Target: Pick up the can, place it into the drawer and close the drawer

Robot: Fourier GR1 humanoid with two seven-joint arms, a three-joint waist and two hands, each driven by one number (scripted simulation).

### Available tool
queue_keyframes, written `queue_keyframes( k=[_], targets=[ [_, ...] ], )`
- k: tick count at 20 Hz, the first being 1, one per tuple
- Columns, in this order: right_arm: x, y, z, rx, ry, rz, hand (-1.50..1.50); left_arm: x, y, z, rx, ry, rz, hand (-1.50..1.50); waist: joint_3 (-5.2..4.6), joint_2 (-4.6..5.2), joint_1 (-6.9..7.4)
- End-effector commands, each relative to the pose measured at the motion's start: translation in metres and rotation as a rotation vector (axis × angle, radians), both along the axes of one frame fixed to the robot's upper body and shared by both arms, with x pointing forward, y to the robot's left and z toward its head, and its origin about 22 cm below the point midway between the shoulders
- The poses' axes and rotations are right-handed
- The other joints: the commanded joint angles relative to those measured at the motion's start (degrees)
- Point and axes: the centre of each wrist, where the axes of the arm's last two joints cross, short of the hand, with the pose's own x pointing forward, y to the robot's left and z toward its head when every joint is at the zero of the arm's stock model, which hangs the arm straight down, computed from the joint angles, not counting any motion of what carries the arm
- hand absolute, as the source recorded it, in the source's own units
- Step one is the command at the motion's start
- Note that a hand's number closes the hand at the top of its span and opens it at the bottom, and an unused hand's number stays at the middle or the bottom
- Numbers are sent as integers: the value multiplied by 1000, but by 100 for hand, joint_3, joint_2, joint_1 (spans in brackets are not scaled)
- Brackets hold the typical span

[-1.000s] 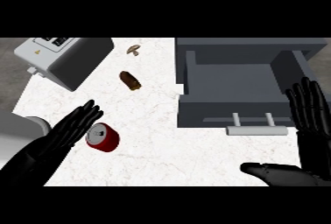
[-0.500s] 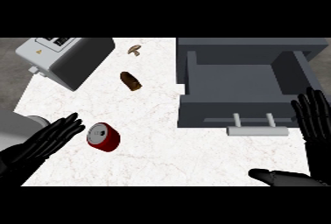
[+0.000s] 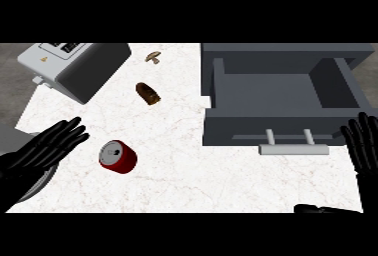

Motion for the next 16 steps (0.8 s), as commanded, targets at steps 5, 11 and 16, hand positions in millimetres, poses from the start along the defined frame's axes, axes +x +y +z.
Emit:
queue_keyframes(
  k=[5, 11, 16],
  targets=[
    [5, -9, 2, -2, 5, 2, -150, 18, -6, -24, 16, 23, 3, -150, -2, 4, 2],
    [-11, -22, -9, 0, 1, -16, -150, 23, -18, -45, 14, 33, 4, -150, -1, 1, -4],
    [-9, -32, -13, -7, 3, 6, -150, 46, -29, -59, 46, 30, 30, -150, -1, 3, -14]
  ],
)
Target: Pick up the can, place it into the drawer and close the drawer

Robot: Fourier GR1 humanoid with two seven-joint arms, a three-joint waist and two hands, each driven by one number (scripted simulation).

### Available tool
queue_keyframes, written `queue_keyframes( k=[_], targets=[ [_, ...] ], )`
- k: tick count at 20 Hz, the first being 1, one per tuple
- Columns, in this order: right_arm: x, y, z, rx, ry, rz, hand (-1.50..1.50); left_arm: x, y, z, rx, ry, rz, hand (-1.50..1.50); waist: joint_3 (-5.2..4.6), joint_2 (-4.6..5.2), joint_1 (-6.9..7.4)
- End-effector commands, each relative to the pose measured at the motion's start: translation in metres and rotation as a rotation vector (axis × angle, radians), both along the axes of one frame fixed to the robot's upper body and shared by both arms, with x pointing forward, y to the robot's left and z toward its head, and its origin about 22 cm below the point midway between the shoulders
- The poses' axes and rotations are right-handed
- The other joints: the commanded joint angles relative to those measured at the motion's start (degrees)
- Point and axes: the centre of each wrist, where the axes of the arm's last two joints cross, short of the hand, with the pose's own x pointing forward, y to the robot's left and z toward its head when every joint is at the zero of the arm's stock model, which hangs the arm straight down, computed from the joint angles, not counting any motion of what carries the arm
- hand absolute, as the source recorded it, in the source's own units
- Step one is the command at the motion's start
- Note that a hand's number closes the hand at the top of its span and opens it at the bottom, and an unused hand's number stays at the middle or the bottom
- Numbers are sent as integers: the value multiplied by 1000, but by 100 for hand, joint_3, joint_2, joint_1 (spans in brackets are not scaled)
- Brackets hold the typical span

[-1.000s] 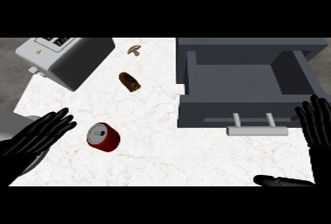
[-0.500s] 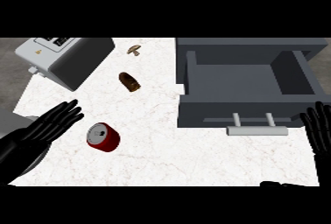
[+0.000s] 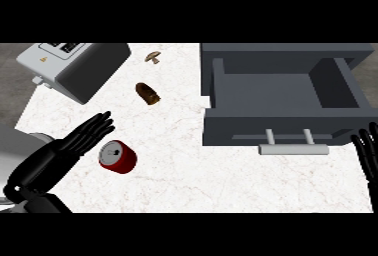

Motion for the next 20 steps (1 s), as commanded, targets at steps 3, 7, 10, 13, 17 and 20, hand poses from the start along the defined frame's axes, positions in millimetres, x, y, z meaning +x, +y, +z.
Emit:
queue_keyframes(
  k=[3, 7, 10, 13, 17, 20],
  targets=[
    [-12, -6, 10, -6, 2, 4, -150, -10, 7, -34, -20, 18, 20, -150, -2, -3, 5],
    [10, -2, -2, -11, 11, 7, -150, 9, 16, -52, 7, 4, 42, -150, -2, 3, 9],
    [-7, 4, 21, -3, -10, -6, -150, 16, 20, -66, 27, 24, 62, -150, -4, 3, -18],
    [-1, -17, 9, -7, -5, 12, -150, 6, 26, -66, 38, -6, 80, -150, -1, -1, 6],
    [6, 0, -15, -21, 2, 7, -150, 15, 32, -87, 45, 7, 78, -150, -1, 2, 5],
    [11, -13, 5, 5, -10, 11, -150, 19, 61, -94, 54, 35, 78, -150, -2, 5, 0]
  ],
)
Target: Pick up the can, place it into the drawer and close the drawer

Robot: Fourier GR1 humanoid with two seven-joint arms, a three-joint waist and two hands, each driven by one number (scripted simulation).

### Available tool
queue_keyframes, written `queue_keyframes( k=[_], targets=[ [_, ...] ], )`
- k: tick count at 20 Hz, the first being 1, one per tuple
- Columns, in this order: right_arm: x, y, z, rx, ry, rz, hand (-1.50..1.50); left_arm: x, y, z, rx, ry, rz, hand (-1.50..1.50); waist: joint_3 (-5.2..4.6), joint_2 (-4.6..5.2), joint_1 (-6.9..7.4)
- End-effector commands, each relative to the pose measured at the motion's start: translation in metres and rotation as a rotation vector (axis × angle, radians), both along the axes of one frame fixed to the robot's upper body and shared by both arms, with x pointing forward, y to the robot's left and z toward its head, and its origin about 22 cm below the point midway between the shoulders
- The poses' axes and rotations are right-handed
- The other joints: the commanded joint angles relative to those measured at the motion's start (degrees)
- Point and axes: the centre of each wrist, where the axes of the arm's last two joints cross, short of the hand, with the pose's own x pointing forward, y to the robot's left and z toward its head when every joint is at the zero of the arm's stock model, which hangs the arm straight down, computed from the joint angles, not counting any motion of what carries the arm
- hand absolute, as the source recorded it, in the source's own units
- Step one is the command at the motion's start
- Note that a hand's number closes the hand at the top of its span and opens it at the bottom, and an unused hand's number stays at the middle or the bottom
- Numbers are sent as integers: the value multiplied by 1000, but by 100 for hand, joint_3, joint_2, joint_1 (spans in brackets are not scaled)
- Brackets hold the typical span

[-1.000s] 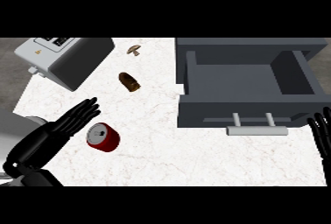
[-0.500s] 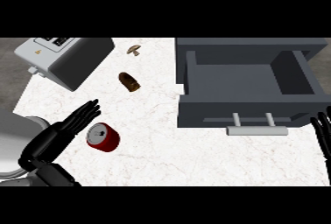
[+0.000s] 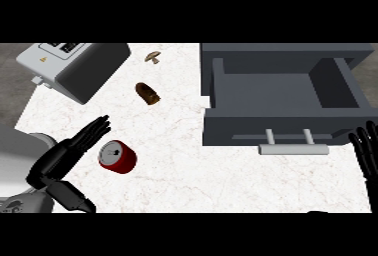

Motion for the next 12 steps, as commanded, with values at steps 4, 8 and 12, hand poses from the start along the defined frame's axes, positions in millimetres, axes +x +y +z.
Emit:
queue_keyframes(
  k=[4, 8, 12],
  targets=[
    [20, 8, 16, -2, -6, 2, -150, 8, 16, -20, 18, 3, 0, -150, -1, 2, 8],
    [0, 6, 6, -5, -11, -1, -150, 14, -10, -36, 21, 7, -4, -150, 0, 0, -8],
    [-8, 5, -11, 3, -8, -14, -150, -1, 20, -53, 16, 32, 9, -150, 0, -1, -6]
  ],
)
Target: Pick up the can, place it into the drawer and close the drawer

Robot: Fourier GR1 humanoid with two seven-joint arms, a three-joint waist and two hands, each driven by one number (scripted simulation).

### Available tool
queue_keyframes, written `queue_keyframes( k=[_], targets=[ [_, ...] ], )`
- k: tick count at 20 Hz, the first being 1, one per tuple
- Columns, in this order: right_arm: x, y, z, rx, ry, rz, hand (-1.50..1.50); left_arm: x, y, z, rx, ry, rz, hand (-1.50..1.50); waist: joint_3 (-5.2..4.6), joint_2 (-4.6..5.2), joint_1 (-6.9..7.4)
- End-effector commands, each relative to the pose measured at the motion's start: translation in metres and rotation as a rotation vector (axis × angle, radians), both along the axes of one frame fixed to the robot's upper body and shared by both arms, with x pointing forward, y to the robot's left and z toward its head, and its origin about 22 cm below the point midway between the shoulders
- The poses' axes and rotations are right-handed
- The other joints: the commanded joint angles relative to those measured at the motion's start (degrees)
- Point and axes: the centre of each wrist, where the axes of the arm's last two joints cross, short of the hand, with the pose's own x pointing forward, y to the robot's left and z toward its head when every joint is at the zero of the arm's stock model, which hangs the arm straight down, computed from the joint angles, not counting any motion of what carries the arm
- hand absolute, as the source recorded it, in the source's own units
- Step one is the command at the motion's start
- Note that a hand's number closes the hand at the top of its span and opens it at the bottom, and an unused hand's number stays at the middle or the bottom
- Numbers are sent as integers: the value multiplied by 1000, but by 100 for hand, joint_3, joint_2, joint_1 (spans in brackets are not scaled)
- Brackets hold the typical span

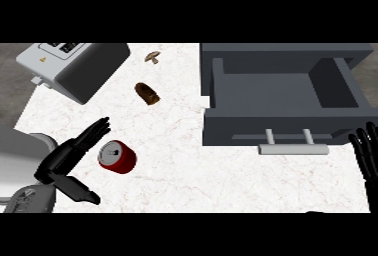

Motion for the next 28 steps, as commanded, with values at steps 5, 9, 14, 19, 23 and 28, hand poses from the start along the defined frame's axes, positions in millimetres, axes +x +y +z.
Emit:
queue_keyframes(
  k=[5, 9, 14, 19, 23, 28],
  targets=[
    [-5, -12, 21, 6, -16, 23, -150, 16, 22, -5, -21, -9, -8, -150, -1, 2, -20],
    [-16, -1, 7, -5, -13, 13, -150, 4, 13, -30, -17, 59, 17, -150, 1, -2, -9],
    [1, 14, 15, -1, -26, -6, -150, 4, 24, -47, -42, 44, 10, -150, -4, 12, -28],
    [-7, 3, 3, 11, -26, -6, -150, 8, 6, -52, -33, 20, 12, -150, -1, 7, -24],
    [-16, -4, 19, 1, -25, 4, -150, 8, -3, -56, -13, 42, -7, -150, 0, 0, -17],
    [-15, -2, 11, 5, -17, -17, -150, 16, -21, -61, -38, 44, 0, -150, 0, 4, -22]
  ],
)
